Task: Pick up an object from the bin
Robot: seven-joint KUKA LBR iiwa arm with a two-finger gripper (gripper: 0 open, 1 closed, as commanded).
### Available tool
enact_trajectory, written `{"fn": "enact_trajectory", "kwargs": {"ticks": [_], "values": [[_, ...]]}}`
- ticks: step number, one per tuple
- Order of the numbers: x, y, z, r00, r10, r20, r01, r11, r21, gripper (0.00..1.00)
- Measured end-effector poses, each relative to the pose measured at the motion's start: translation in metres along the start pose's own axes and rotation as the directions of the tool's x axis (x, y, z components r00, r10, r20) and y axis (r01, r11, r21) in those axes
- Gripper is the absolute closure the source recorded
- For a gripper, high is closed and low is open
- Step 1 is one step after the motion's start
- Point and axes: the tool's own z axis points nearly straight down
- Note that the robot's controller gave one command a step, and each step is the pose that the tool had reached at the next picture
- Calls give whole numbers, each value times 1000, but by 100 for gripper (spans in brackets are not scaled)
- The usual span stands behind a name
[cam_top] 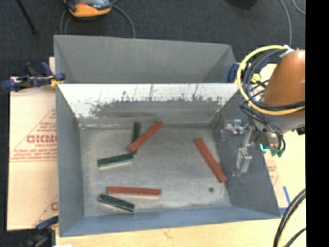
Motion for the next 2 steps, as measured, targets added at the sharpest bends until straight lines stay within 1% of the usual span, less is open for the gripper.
{"fn": "enact_trajectory", "kwargs": {"ticks": [1, 2], "values": [[-2, 1, -4, 1000, -4, 8, 4, 1000, 1, 0], [-33, -19, 78, 999, 35, 13, -35, 999, 2, 0]]}}
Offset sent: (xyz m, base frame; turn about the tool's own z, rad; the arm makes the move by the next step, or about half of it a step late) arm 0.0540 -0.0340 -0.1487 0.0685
